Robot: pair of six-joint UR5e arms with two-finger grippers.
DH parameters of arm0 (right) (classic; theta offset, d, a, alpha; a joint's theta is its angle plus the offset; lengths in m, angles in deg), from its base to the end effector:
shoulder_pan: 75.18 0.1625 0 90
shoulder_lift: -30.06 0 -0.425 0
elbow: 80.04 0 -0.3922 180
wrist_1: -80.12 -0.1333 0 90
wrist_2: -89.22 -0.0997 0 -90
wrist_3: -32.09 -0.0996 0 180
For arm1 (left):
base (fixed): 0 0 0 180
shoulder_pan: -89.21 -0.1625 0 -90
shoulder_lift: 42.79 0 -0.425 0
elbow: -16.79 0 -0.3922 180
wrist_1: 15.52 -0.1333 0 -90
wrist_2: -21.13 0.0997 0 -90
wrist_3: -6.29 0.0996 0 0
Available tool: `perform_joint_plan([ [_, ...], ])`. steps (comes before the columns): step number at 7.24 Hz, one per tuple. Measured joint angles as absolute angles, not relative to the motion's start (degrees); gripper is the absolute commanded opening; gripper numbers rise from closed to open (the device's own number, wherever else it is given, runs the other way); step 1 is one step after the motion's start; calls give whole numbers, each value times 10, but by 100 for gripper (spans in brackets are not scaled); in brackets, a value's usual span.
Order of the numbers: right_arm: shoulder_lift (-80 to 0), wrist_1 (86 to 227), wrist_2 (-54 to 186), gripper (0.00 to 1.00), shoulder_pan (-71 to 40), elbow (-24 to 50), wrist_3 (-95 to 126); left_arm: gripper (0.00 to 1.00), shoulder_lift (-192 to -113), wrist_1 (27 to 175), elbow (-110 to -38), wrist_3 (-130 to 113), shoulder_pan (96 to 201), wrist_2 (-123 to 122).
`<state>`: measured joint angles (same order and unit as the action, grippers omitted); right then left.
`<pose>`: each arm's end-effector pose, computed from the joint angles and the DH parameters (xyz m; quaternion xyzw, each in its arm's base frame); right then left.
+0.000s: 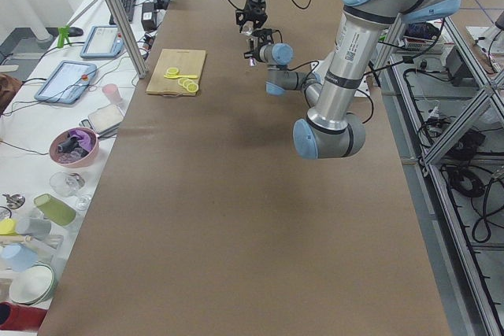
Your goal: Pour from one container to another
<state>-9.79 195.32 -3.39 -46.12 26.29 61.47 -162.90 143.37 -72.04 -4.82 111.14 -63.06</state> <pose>-0.4823 -0.4153 0.0842 0.3333 -0.1163 -0.6691 0.6540 0.5411 -0.3724 0.2281 0.6013 0.4541 0.2794 0.5951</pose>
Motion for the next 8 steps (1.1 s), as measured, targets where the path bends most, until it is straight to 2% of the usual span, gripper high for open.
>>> perform_joint_plan([
  [8,-96,1953,-28,0,-464,262,622,0,-1633,1434,-707,-49,1110,-631],
])
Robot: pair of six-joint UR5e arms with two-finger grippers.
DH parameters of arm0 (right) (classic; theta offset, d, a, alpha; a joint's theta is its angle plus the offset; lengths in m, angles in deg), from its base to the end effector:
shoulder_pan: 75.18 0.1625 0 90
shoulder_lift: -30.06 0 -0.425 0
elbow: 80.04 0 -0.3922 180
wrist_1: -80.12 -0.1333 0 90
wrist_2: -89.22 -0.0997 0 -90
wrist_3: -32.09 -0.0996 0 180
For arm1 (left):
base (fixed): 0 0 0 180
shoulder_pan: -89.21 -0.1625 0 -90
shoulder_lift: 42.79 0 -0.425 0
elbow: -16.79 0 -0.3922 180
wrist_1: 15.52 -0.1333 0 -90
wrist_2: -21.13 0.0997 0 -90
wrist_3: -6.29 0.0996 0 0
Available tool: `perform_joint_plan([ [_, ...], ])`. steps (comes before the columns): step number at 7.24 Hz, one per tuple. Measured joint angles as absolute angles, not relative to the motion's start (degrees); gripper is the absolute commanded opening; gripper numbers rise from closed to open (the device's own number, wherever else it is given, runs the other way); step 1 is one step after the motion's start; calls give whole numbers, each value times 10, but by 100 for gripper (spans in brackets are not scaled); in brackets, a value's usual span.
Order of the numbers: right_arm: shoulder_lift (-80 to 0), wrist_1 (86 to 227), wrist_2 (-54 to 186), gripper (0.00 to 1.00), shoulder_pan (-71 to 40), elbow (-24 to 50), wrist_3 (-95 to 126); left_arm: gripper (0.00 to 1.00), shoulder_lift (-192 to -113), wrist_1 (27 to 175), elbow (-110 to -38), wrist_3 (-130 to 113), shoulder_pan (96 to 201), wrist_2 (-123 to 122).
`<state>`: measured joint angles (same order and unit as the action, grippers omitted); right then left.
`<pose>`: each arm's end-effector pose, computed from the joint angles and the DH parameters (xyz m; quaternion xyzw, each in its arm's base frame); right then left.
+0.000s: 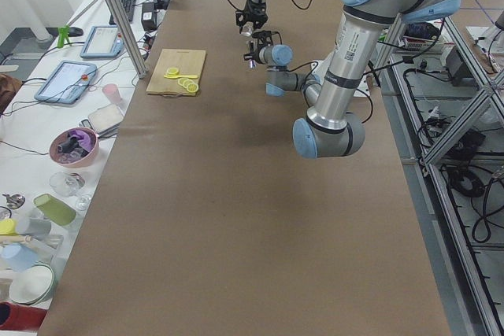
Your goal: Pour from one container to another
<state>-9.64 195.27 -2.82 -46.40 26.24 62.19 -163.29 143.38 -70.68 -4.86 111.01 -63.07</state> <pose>-0.4840 -0.4139 0.0827 0.3362 -0.1109 -0.6733 0.6491 0.5489 -0.3740 0.2339 0.5966 0.4512 0.2832 0.6003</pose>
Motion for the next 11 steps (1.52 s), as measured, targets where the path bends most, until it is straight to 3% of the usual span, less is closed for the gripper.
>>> perform_joint_plan([
  [11,-114,1905,-81,0,-447,298,624,0,-1632,1434,-703,-48,1111,-633],
])
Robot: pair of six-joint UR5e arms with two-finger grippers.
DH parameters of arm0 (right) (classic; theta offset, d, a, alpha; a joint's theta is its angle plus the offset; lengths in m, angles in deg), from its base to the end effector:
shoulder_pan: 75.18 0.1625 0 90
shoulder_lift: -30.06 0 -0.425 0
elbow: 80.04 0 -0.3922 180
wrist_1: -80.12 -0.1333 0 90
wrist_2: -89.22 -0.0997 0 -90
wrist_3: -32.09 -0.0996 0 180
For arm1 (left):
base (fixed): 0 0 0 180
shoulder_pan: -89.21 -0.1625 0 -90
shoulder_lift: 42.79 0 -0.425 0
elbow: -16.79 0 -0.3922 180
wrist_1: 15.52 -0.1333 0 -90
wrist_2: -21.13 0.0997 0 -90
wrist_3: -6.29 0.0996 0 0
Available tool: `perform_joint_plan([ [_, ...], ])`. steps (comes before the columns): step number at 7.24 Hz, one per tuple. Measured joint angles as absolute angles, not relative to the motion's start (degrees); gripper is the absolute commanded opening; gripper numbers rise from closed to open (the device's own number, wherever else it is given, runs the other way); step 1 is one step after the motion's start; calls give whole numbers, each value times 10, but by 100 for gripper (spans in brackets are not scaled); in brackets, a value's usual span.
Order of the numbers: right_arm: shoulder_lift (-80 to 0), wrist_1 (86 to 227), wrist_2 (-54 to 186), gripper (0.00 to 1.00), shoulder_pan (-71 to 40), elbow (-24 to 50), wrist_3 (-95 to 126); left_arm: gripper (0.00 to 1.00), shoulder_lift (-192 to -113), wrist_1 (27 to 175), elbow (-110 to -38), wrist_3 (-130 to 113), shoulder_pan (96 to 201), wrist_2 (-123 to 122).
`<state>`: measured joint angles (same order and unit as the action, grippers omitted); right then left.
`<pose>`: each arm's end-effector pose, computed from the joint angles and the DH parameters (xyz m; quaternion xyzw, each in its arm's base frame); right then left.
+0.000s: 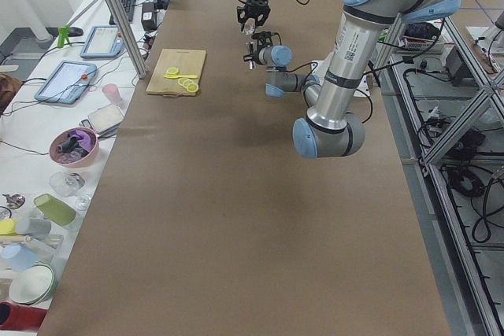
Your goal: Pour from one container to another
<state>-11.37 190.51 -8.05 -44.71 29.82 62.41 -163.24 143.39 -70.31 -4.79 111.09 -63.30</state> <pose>-0.4585 -0.4098 0.0709 0.3785 -0.1585 -0.6620 0.6272 0.5503 -0.3750 0.2373 0.5946 0.4499 0.2858 0.6019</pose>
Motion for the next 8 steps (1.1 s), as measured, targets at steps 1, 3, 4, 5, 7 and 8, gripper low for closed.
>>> perform_joint_plan([
  [1,-124,1903,-94,0,-436,312,624,0,-1632,1434,-703,-48,1111,-634],
  [3,-149,1874,-140,0,-403,330,616,0,-1632,1434,-699,-48,1110,-634],
  [4,-169,1841,-169,0,-383,332,607,0,-1632,1433,-697,-48,1110,-634],
  [5,-200,1795,-204,0,-360,332,598,0,-1633,1434,-697,-48,1111,-633],
  [7,-272,1699,-283,0,-303,332,589,0,-1633,1434,-697,-48,1123,-632],
  [8,-306,1656,-319,0,-276,331,589,0,-1632,1435,-697,-49,1134,-633],
])
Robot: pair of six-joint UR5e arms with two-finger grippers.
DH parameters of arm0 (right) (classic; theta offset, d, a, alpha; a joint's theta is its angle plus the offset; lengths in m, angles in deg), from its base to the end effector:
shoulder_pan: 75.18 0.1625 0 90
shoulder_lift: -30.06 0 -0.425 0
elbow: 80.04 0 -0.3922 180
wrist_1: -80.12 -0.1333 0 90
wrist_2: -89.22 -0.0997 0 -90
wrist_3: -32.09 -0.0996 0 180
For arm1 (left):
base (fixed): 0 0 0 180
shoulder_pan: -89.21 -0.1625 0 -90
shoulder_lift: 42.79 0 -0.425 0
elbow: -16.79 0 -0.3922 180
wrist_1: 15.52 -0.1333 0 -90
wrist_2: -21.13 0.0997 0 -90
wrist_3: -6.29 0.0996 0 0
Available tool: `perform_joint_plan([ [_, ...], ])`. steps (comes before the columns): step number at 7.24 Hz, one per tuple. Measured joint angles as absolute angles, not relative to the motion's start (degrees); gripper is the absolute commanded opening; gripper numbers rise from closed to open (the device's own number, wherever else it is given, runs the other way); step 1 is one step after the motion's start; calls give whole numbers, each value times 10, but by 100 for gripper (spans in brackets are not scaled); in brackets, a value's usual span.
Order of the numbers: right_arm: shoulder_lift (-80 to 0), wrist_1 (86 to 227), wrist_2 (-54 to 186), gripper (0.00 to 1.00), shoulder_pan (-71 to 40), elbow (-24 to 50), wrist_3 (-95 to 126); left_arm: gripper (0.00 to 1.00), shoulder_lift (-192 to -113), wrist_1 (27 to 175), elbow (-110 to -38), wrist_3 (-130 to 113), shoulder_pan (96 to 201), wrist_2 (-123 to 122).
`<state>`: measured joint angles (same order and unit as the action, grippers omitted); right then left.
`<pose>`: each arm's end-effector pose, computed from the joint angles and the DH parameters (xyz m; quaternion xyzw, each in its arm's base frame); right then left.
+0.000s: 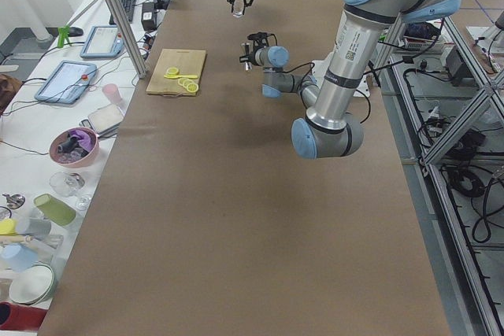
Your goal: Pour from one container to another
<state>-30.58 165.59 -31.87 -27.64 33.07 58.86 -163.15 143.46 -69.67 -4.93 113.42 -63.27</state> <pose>-0.3265 -0.4781 0.1847 0.4233 -0.2961 -0.5862 0.6242 0.5372 -0.3984 0.2431 0.6003 0.4358 0.2748 0.6117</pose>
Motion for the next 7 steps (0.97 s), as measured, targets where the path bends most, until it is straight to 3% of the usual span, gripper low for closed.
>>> perform_joint_plan([
  [3,-392,1541,-417,0,-200,310,591,0,-1621,1437,-698,-54,1175,-634],
  [7,-437,1381,-534,0,-106,196,594,0,-1571,1442,-701,-58,1224,-634],
])
